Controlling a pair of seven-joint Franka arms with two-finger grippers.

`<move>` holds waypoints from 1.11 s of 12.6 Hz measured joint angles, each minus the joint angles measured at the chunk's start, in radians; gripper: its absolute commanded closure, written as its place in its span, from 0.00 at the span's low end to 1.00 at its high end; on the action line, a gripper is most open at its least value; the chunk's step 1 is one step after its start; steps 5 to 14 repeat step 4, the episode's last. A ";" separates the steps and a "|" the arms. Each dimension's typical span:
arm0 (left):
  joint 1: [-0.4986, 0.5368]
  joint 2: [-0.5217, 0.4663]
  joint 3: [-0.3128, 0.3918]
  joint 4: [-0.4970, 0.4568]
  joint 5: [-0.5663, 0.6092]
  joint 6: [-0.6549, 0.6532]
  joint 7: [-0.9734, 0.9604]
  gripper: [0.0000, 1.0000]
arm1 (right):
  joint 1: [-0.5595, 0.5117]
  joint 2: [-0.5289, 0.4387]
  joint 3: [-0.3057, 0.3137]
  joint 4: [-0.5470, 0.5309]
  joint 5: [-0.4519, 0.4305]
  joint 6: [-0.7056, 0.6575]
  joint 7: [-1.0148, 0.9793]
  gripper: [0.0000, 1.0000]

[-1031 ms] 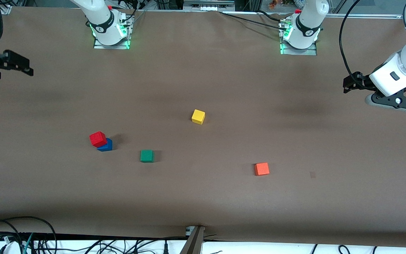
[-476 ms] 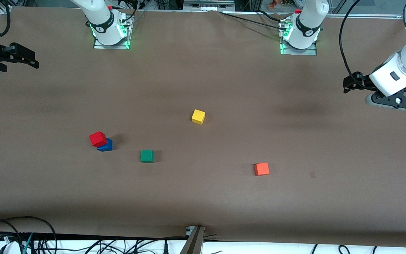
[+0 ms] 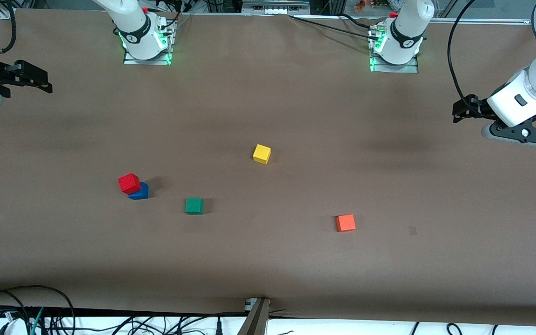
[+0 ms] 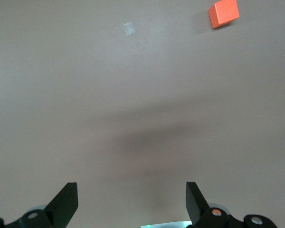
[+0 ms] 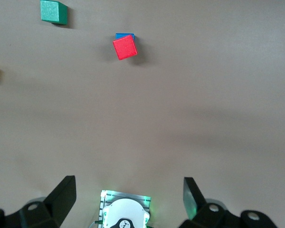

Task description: Pass red block to right arm, stack on blue

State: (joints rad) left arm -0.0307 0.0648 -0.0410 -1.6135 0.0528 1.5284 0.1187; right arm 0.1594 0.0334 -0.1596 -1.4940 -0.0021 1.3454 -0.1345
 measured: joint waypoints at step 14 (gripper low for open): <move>-0.002 0.003 -0.001 0.018 0.000 0.001 -0.001 0.00 | 0.000 0.002 0.000 0.000 -0.005 0.000 0.000 0.00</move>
